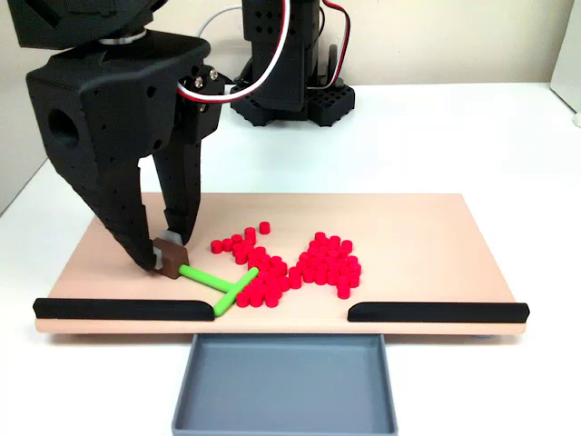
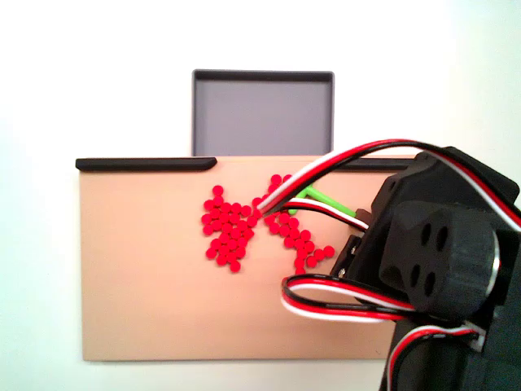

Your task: Push granules from right to the grey container

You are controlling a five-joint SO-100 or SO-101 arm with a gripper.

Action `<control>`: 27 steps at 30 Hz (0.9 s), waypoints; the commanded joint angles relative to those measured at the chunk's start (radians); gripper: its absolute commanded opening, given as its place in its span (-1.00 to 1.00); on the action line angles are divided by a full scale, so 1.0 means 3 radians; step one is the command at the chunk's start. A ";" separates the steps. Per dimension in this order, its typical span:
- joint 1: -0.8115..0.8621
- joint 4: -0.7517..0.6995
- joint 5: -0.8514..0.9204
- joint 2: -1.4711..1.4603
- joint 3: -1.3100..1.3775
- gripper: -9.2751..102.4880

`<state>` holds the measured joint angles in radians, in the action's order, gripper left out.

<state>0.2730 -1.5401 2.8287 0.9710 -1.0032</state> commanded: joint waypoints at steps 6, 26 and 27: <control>-0.0041 0.0026 -0.0251 0.0148 0.0102 -0.84; -0.0082 0.0020 -0.0562 0.0153 0.0102 -0.84; -0.0082 0.0020 -0.0578 0.0153 0.0102 -0.84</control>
<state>0.2577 -1.5278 2.6691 0.9710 -1.0032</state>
